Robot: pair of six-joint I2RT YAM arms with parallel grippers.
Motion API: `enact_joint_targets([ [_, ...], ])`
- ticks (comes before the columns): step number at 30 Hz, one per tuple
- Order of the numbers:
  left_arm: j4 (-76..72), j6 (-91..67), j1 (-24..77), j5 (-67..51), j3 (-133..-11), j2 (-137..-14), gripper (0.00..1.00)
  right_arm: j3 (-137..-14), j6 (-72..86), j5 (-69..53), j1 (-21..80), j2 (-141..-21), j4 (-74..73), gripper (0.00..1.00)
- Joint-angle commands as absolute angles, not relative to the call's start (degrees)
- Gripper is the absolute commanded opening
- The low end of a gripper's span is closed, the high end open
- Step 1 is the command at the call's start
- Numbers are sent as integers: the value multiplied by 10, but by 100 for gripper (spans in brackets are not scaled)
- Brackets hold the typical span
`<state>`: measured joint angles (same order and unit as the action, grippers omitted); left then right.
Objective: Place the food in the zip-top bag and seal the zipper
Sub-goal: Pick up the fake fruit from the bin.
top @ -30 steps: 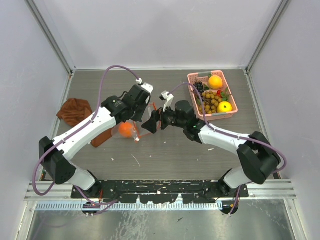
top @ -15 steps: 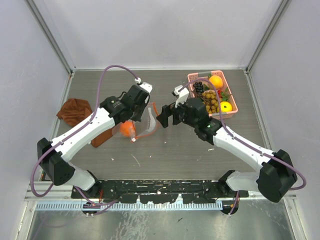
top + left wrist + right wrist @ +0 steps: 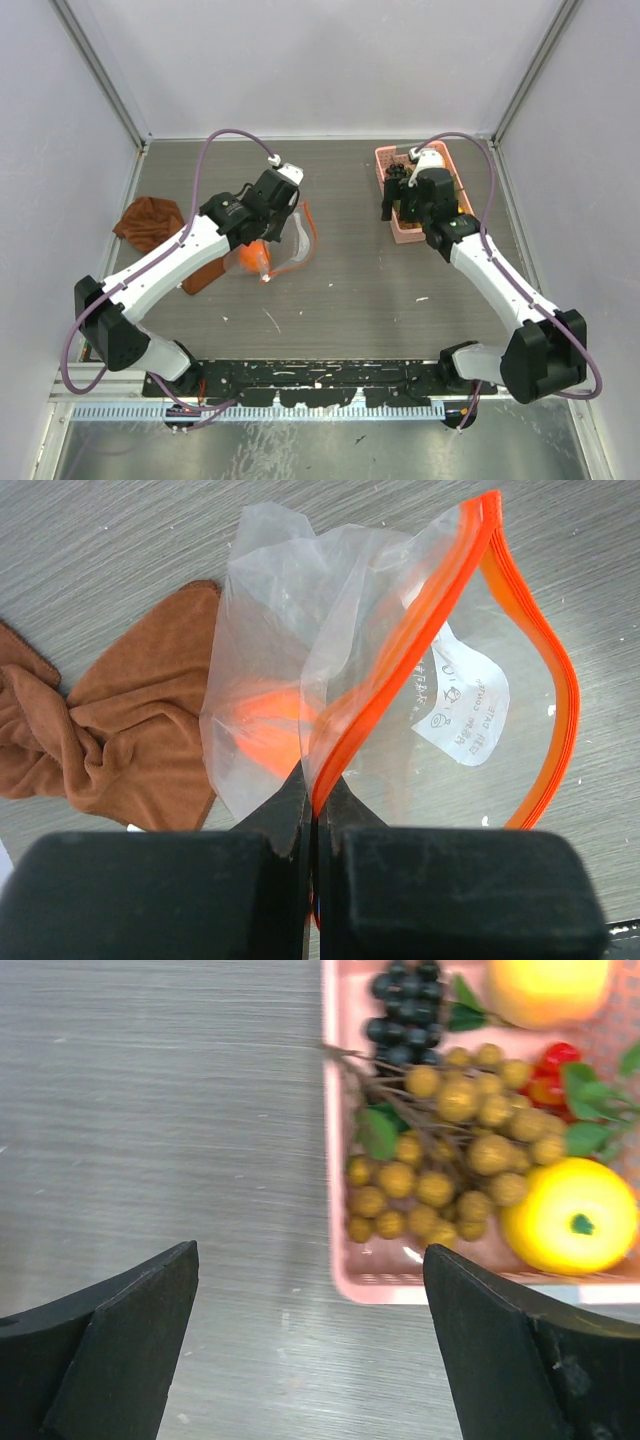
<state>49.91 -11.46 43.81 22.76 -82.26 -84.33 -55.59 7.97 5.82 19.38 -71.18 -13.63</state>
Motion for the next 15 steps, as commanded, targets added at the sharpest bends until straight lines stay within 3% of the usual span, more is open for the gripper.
enact_joint_targets([
  [1, 479, -120, 437, 242, -827, -823, 0, -591, 61, 114, 147, -734, -155, 97],
  [9, 480, -118, 436, 243, -827, -824, 0, -611, 33, 232, 92, -799, -151, 93],
  [15, 478, -117, 436, 245, -826, -821, 0, -618, 19, 265, 60, -850, -135, 84],
])
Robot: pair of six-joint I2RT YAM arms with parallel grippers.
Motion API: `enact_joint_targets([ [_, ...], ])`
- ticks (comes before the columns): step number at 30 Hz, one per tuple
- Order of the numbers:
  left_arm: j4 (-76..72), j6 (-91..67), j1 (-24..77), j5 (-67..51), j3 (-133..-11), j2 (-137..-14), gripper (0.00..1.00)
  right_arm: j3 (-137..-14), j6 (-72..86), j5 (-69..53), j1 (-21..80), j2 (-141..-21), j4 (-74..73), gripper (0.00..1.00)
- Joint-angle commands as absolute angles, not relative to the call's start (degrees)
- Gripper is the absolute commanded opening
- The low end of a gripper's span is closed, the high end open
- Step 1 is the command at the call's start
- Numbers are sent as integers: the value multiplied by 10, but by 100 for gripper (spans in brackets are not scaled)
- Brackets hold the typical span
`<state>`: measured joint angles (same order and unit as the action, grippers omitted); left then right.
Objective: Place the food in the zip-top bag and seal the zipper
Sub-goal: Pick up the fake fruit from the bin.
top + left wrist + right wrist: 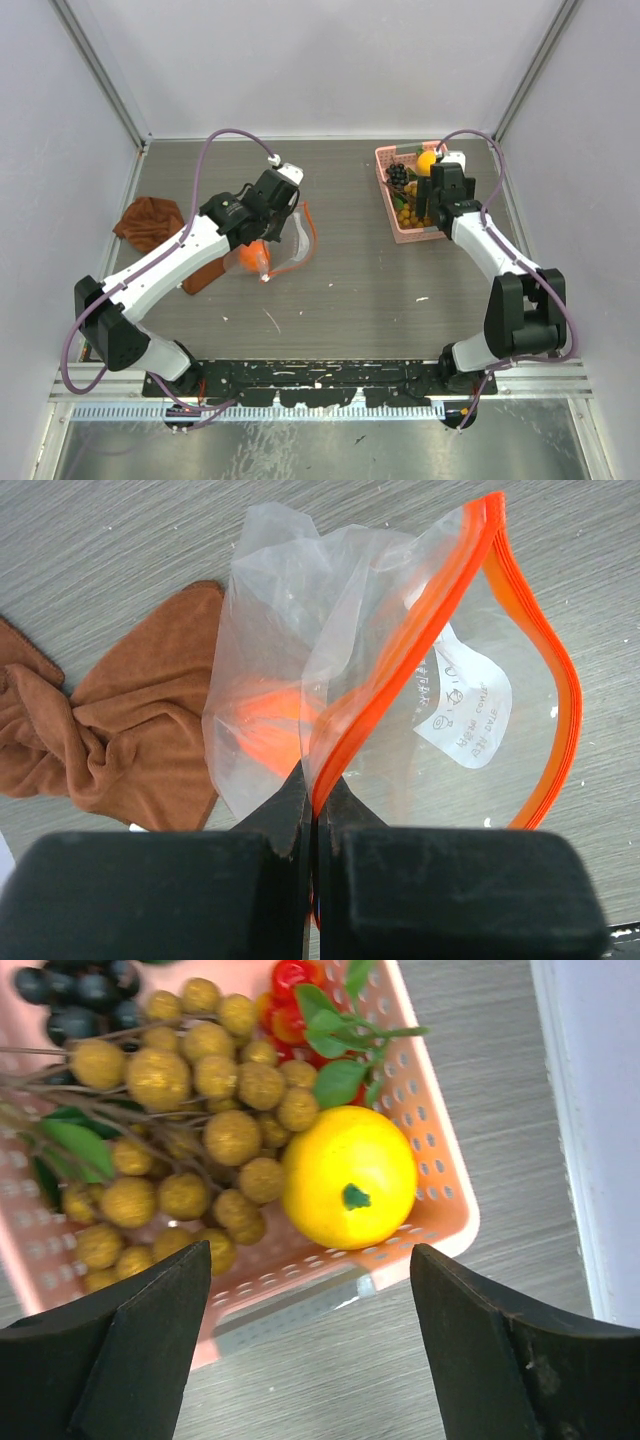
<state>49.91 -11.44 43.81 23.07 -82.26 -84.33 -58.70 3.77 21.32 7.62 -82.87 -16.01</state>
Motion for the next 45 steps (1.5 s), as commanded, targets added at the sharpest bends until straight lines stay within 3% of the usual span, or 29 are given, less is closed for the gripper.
enact_joint_targets([
  [1, 478, -117, 436, 244, -826, -821, 0, -621, 18, 265, 57, -859, -134, 82],
  [6, 479, -115, 436, 246, -826, -823, 0, -630, 12, 259, 41, -894, -128, 75],
  [12, 480, -115, 437, 246, -826, -826, 0, -633, 7, 238, 20, -932, -115, 74],
  [33, 481, -114, 436, 240, -828, -832, 0, -636, -5, 156, -11, -1013, -91, 92],
  [45, 481, -115, 436, 234, -828, -832, 0, -633, 4, 163, -11, -966, -103, 62],
])
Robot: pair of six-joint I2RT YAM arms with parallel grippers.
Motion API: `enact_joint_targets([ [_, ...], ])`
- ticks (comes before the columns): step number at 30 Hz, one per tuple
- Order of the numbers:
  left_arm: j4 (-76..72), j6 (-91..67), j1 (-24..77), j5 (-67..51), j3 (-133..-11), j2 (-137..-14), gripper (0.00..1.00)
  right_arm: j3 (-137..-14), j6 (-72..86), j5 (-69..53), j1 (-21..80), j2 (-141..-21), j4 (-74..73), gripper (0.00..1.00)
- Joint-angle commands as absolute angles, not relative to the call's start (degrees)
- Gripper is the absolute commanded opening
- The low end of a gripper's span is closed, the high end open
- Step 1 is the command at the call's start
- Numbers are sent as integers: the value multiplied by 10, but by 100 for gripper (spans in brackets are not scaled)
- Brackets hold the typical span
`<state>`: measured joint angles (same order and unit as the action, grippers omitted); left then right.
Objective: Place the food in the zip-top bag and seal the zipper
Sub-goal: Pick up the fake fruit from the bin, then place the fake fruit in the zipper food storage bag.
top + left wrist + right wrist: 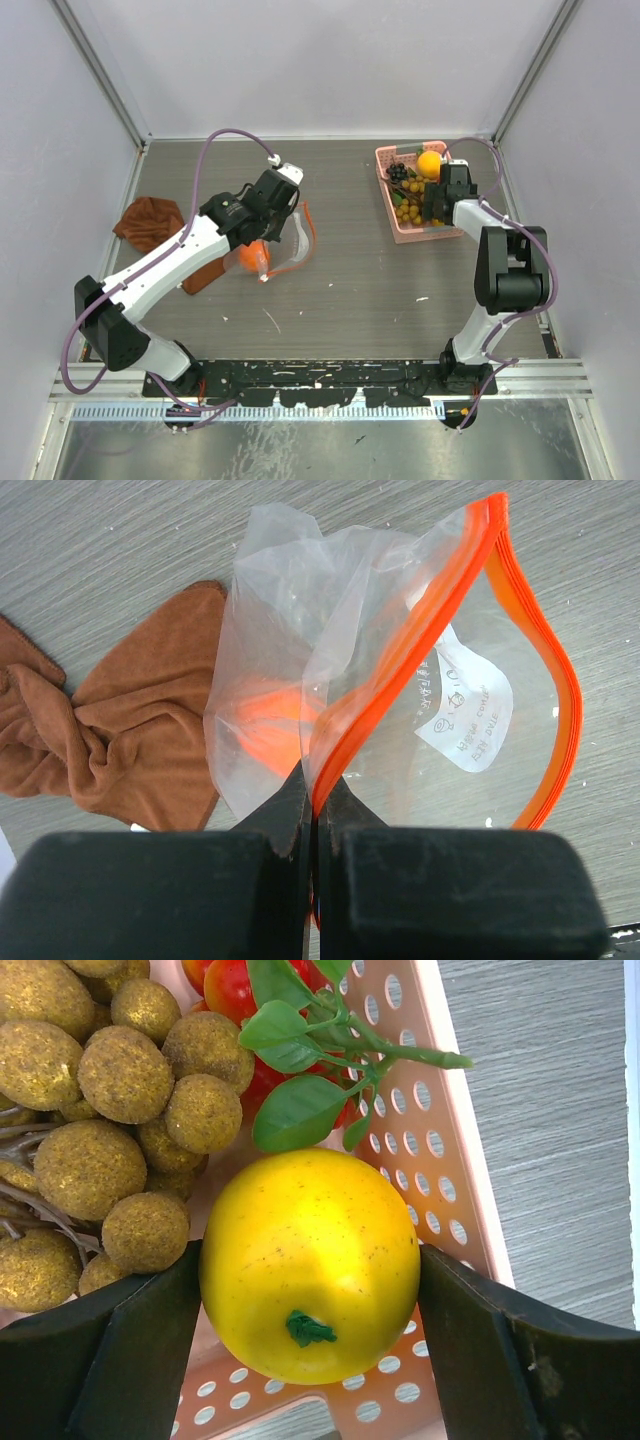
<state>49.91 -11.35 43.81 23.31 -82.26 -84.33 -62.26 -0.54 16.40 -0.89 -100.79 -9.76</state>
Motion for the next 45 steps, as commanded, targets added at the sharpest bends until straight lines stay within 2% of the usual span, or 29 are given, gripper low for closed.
enact_joint_targets([
  [1, 481, -115, 437, 233, -828, -832, 0, -633, 6, 162, -11, -959, -105, 61],
  [16, 481, -115, 437, 234, -828, -823, 0, -631, 45, 159, -6, -873, -138, 54],
  [24, 480, -116, 437, 233, -828, -823, 0, -617, 66, 95, 16, -809, -135, 53],
  [33, 480, -118, 436, 226, -828, -826, 0, -576, 86, 56, 110, -709, -112, 53],
  [45, 481, -125, 437, 207, -834, -821, 0, -533, 111, -7, 237, -640, -61, 53],
])
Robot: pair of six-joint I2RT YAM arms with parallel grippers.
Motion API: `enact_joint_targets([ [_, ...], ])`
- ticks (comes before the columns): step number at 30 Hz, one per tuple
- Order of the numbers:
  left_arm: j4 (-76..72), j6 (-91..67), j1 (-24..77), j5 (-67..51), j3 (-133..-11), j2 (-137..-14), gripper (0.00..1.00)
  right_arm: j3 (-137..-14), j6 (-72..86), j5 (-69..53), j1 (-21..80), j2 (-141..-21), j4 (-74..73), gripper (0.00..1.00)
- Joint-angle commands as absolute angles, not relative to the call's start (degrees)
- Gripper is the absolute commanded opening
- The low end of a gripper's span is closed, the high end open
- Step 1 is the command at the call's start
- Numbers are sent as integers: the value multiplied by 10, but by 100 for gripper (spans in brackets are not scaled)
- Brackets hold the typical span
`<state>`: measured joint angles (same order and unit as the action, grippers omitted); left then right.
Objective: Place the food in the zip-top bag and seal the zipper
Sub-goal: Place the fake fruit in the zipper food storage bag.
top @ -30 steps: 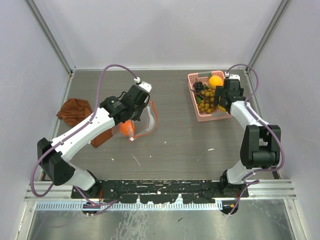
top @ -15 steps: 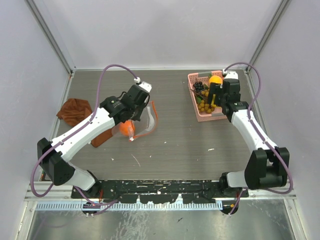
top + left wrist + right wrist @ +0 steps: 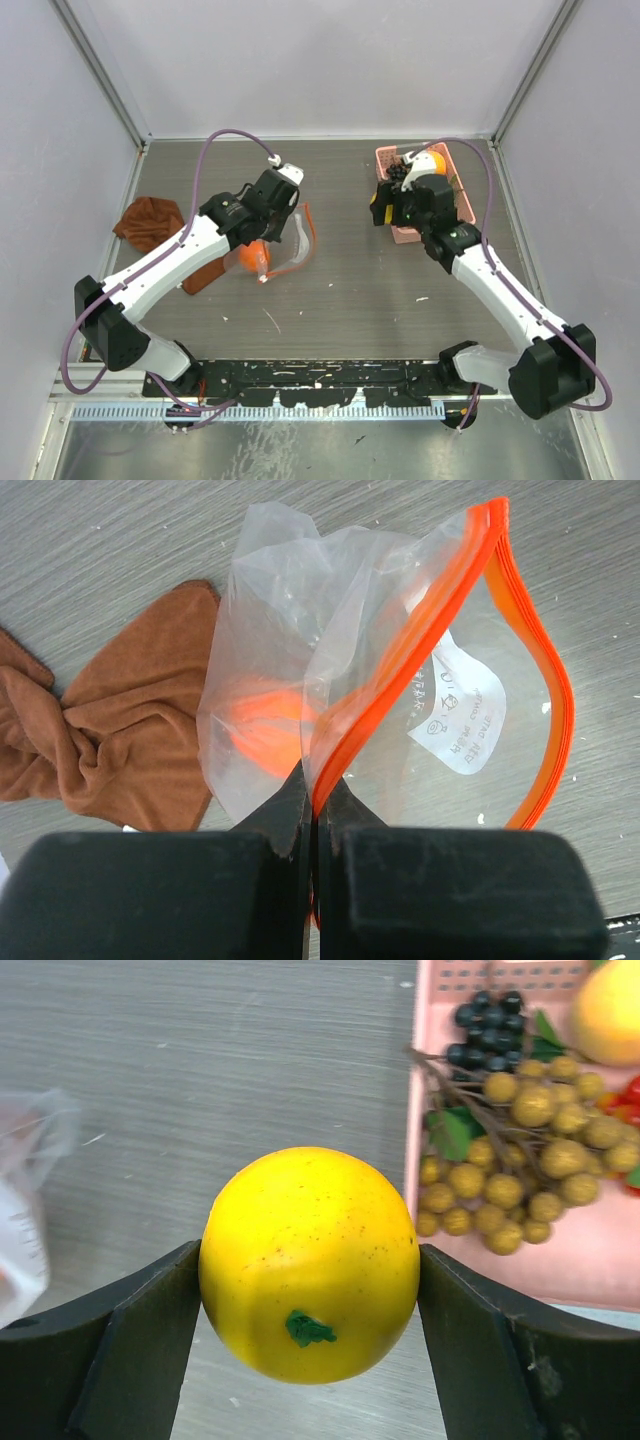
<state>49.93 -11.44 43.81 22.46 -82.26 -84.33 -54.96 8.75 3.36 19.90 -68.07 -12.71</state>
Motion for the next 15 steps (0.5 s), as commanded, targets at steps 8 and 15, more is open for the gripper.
enact_joint_targets([
  [8, 480, -129, 437, 196, -836, -822, 0, -475, 151, -85, 320, -592, 66, 54],
  [15, 478, -128, 437, 183, -836, -817, 0, -427, 164, -121, 387, -594, 198, 56],
])
